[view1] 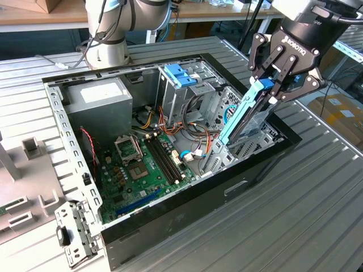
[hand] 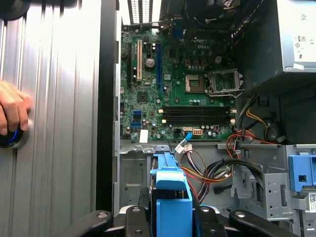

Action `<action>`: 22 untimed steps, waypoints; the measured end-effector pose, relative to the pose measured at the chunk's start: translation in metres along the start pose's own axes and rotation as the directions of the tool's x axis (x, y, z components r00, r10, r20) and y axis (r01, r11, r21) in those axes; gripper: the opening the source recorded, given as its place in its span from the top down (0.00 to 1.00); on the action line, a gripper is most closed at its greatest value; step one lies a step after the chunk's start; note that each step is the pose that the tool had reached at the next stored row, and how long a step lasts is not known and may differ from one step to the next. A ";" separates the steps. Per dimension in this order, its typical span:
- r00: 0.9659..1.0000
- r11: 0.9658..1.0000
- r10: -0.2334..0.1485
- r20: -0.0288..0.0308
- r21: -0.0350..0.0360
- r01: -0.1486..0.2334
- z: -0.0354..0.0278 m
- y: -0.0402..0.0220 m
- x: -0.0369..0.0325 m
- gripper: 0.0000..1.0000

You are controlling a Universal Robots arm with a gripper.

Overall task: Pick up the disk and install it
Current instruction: 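Insert the disk into the insertion slot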

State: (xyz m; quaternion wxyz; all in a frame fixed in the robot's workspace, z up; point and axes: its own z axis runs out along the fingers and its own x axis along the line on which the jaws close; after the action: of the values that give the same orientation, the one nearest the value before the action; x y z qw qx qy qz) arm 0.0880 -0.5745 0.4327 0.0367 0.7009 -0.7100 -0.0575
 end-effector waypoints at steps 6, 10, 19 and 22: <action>1.000 1.000 0.000 0.000 0.000 0.000 0.0068 -0.0009 0.0004 0.63; 1.000 1.000 0.000 0.000 0.000 0.000 0.0113 -0.0015 0.0007 0.63; 1.000 1.000 0.000 0.000 0.000 0.000 0.0191 -0.0026 0.0009 0.63; 1.000 1.000 0.000 0.000 0.000 0.000 0.0192 -0.0026 0.0009 0.56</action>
State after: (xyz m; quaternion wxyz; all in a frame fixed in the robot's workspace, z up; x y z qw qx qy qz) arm 0.0880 -0.5748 0.4133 0.0367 0.7009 -0.7100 -0.0575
